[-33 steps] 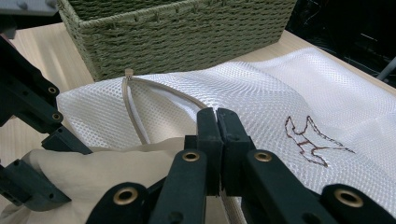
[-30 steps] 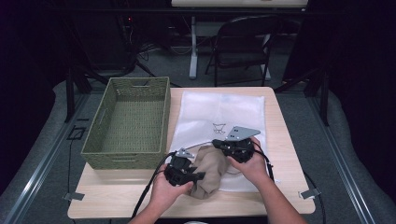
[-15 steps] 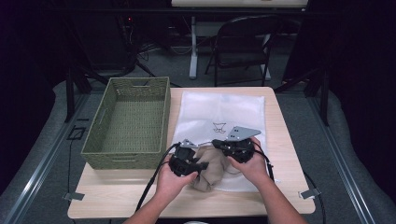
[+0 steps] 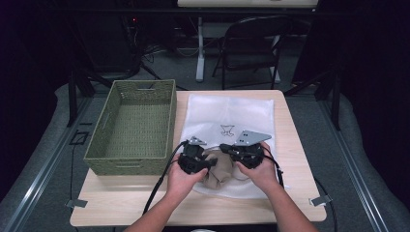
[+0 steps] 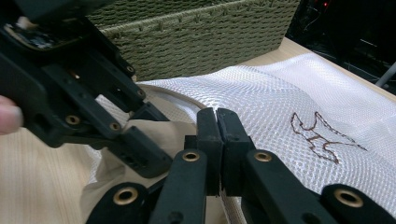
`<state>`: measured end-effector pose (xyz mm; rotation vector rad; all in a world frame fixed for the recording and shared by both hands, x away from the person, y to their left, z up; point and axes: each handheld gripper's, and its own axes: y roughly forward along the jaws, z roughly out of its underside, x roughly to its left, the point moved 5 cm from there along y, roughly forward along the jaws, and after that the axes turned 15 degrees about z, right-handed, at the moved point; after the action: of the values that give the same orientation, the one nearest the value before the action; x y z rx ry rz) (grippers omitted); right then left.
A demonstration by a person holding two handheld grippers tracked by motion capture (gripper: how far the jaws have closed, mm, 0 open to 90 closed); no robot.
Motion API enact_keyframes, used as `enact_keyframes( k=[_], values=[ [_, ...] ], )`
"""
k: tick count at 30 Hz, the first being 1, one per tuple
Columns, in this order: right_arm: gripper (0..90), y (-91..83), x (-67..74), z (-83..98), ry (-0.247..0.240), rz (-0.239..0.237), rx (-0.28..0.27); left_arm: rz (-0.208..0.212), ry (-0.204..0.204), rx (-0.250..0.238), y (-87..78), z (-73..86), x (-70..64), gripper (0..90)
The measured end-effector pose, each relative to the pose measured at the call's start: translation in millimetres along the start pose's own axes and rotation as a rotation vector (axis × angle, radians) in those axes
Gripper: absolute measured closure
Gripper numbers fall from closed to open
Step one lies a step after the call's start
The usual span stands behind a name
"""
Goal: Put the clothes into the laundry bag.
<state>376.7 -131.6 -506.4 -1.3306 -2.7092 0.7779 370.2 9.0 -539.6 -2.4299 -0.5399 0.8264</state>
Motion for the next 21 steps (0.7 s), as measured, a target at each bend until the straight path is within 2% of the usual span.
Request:
enact_keyframes(
  k=[5,9,16,21],
  values=[
    [88.7,-0.2,-0.1,0.0,0.0,0.002,-0.001,0.007,-0.006,0.001,5.1,-2.2,6.2,67.9],
    [88.7,0.0,-0.8,0.2,0.004,0.001,-0.004,0.009,-0.007,-0.008,7.0,-0.8,7.8,63.2],
    [88.6,0.6,-1.7,1.5,0.001,0.005,0.002,0.026,-0.007,-0.016,1.8,2.7,2.0,48.5],
    [88.6,0.7,-2.2,1.5,0.003,0.005,-0.001,0.033,0.002,-0.021,-8.3,6.5,-3.6,44.5]
  ],
)
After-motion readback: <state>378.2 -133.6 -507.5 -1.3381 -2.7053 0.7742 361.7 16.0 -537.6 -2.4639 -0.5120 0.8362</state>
